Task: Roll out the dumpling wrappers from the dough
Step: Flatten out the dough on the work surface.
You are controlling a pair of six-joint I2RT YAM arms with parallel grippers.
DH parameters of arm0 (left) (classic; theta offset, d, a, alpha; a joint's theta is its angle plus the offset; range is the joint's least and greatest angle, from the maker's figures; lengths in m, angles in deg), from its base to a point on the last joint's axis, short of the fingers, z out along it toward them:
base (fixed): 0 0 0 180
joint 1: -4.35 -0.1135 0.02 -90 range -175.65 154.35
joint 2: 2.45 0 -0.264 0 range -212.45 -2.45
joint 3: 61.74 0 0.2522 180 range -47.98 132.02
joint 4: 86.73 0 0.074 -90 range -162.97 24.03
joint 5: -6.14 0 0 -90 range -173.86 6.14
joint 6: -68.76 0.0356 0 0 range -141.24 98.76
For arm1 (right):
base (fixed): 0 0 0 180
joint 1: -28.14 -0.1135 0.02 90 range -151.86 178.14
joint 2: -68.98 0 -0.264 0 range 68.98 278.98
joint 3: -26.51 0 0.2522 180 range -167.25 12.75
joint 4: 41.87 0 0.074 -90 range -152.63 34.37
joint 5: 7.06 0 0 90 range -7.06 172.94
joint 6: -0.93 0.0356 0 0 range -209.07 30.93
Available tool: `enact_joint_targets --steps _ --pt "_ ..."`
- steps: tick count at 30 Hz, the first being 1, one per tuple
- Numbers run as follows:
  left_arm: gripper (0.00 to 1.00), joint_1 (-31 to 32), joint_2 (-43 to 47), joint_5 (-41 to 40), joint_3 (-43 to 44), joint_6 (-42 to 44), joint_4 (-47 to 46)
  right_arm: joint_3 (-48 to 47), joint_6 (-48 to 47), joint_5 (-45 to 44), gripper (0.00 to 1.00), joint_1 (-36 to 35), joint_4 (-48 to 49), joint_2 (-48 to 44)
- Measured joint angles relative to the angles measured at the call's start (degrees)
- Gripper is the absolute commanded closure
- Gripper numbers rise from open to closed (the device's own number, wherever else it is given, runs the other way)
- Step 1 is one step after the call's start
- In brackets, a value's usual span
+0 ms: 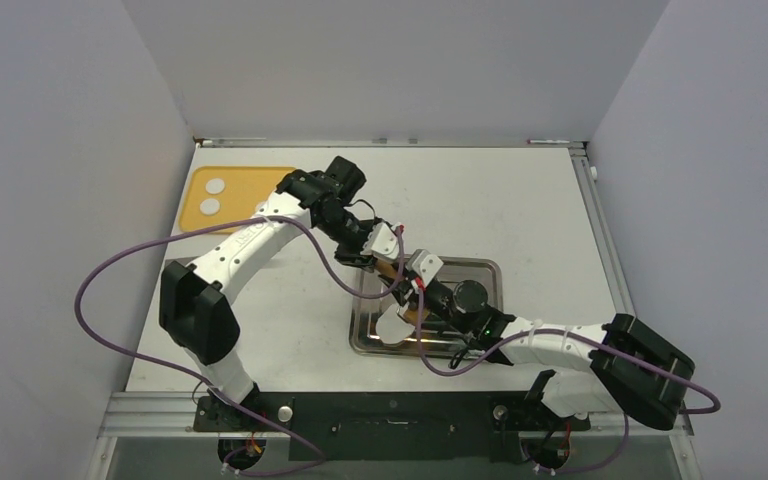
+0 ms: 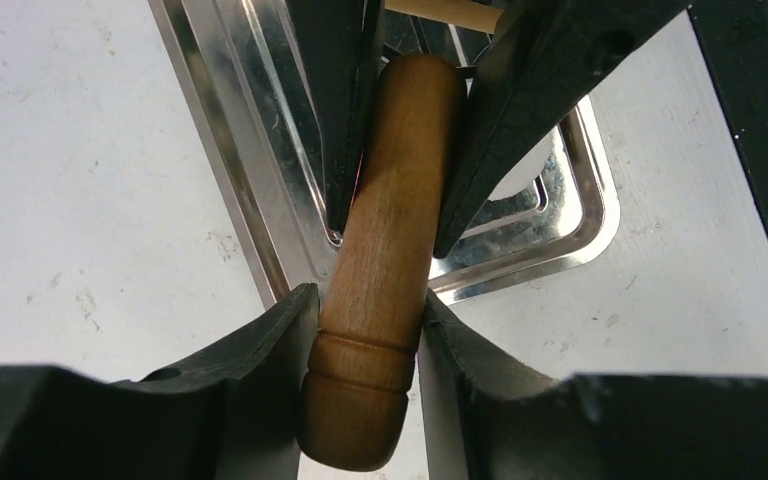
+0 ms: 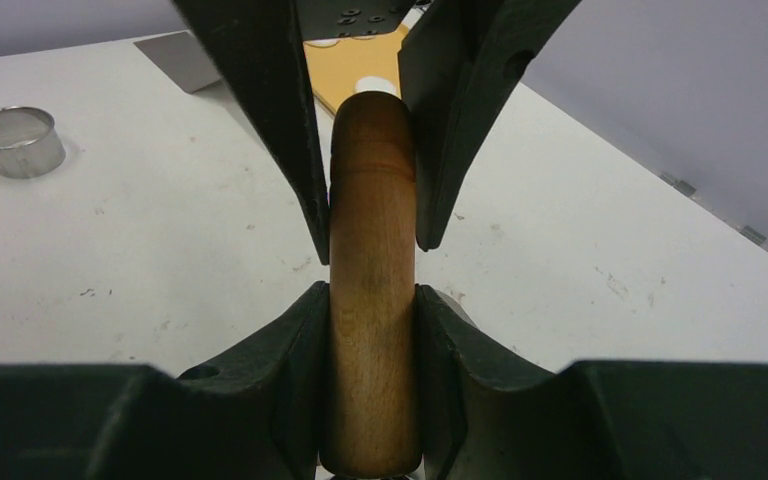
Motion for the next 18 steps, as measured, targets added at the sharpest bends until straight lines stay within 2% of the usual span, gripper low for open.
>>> enact_joint_targets --steps 3,9,10,12,14,18 --pt "0.98 0.37 -0.13 -1.57 0.00 0.42 0.17 0.00 -0.28 1.42 0.92 0.68 0.44 1.44" --pt "1.00 0.63 -0.46 -3.17 -0.90 -0.35 0.26 -0.44 -0.79 3.69 0.91 1.64 0.42 3.13" --pt "1.00 0.59 -0.46 -3.26 -1.33 -1.03 -0.46 -0.52 -0.74 3.89 0.84 1.86 0.35 3.37" --pt "1.00 0.57 -0.44 -3.52 -2.99 -2.93 -2.69 -0.52 -0.63 4.11 0.57 2.19 -0.57 3.58" --pt "1.00 0.48 -0.44 -3.56 -5.73 -5.68 -5.66 -0.55 0.00 3.96 0.39 2.43 -2.95 3.61" --pt "1.00 -0.66 -0.46 -7.78 -11.89 -11.98 -13.16 -2.67 2.99 2.43 0.33 3.43 -8.46 3.58"
